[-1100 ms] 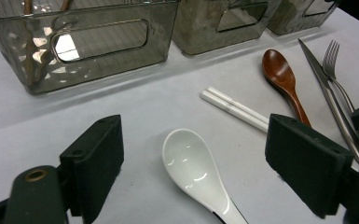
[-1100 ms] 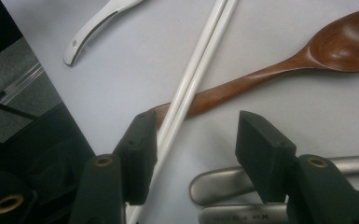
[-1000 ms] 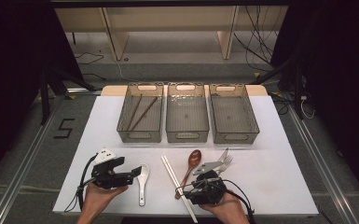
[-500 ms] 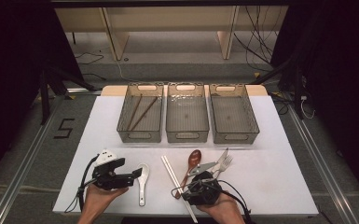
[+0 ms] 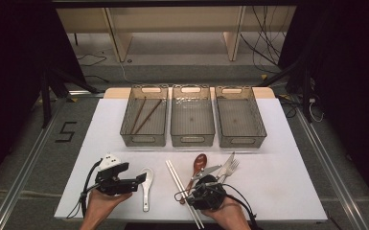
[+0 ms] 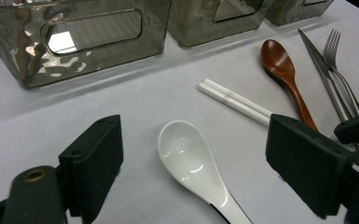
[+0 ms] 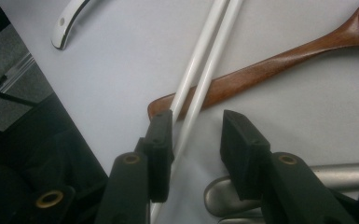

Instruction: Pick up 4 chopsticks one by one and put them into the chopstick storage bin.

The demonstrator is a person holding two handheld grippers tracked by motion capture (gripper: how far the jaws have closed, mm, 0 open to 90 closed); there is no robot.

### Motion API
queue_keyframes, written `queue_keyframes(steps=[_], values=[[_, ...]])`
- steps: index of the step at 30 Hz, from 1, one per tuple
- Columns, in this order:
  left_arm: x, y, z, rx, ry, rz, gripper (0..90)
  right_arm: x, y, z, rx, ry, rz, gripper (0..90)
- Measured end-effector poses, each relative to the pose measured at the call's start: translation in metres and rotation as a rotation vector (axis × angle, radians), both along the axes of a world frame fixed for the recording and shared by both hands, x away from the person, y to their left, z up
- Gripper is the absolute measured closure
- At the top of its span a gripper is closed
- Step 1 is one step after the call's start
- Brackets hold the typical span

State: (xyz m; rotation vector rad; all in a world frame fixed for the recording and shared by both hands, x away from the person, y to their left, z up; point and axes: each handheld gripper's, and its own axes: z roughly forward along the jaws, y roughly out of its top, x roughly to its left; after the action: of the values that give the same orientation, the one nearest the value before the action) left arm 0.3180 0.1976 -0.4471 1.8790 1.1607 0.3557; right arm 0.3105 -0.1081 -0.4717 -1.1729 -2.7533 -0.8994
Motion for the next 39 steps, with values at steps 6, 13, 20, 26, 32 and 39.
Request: queue_keyframes(steps=[6,13,20,26,32,39], values=[[0.000,0.000,0.000,-0.001,0.001,-0.002,18.7,0.002,0.000,-0.001,-0.010,0.012,-0.010,67.6],[0.000,-0.001,0.000,0.001,0.001,-0.008,18.7,0.005,-0.002,-0.001,-0.008,0.027,-0.027,71.6],[0.000,-0.001,0.000,0.004,0.001,-0.012,18.7,0.009,-0.004,-0.002,0.003,0.047,-0.041,74.5],[0.000,-0.002,0.000,0.001,-0.001,-0.016,18.7,0.011,-0.004,-0.002,0.009,0.056,-0.052,75.8],[0.000,-0.002,0.000,0.000,-0.001,-0.022,18.7,0.014,-0.006,-0.003,0.021,0.063,-0.058,79.9],[0.000,-0.003,0.000,-0.003,-0.003,-0.025,18.7,0.015,-0.008,-0.004,0.034,0.056,-0.074,84.6]])
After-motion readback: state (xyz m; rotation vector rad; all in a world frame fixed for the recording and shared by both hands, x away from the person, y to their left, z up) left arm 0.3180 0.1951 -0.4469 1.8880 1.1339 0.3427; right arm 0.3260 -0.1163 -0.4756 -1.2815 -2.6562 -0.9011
